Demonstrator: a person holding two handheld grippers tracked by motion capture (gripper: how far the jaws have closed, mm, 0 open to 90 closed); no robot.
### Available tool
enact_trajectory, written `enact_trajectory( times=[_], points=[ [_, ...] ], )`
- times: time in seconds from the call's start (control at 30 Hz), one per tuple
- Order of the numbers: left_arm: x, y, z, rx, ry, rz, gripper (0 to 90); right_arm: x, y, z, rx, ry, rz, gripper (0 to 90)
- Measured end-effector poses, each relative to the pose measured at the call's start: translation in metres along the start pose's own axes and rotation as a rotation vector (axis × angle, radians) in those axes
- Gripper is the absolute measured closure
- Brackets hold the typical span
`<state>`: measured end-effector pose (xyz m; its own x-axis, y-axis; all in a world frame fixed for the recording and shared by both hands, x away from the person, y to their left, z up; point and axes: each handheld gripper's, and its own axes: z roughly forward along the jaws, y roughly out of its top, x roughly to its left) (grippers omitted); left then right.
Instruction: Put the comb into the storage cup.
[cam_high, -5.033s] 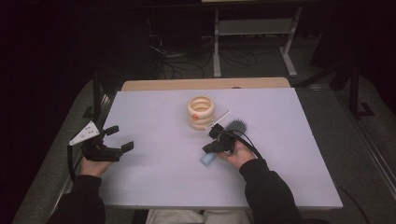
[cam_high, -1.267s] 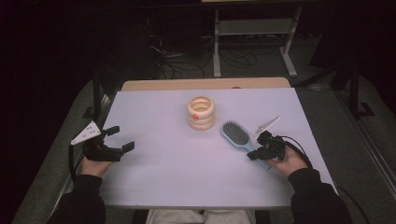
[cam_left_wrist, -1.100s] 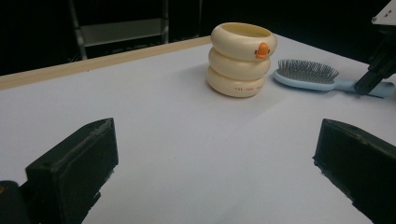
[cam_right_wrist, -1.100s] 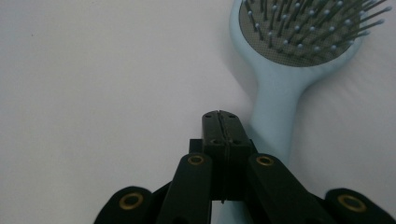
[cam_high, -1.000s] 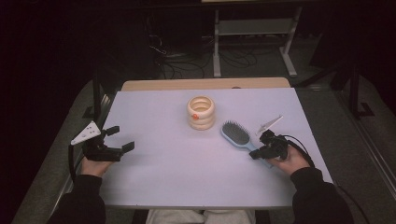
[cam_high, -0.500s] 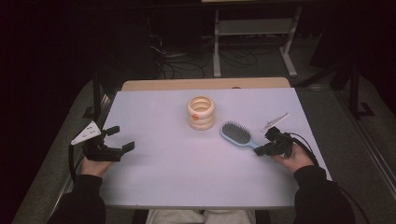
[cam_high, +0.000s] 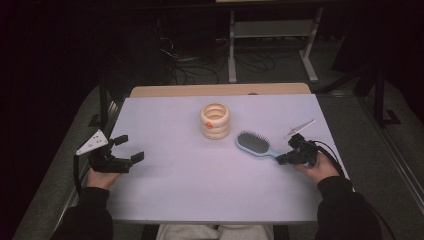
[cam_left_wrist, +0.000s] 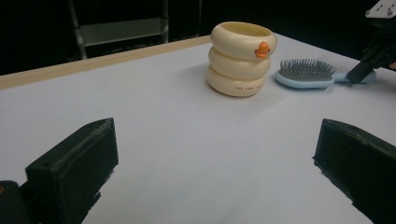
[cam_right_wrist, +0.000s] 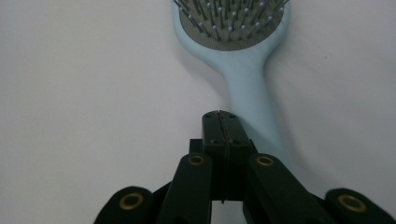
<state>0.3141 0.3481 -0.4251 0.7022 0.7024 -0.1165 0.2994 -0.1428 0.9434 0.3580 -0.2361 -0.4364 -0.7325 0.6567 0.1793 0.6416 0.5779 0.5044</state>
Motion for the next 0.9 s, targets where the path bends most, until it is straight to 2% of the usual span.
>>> enact_trajectory(
  times=[0.5,0.63,0.73,0.9],
  points=[
    [0.000,0.000,0.001,0.001,0.000,0.000,0.0,0.003,0.003,-0.015,-0.027,-0.009,-0.026,88.1],
    [0.000,0.000,0.001,0.001,-0.001,-0.001,0.0,0.005,0.006,-0.018,-0.042,-0.019,-0.036,78.4],
    [0.000,0.000,0.001,0.003,-0.001,-0.002,0.0,0.008,0.008,-0.020,-0.052,-0.038,-0.036,66.3],
    [0.000,0.000,0.001,0.005,-0.001,-0.002,0.0,0.008,0.013,-0.020,-0.044,-0.046,-0.040,56.9]
  ],
)
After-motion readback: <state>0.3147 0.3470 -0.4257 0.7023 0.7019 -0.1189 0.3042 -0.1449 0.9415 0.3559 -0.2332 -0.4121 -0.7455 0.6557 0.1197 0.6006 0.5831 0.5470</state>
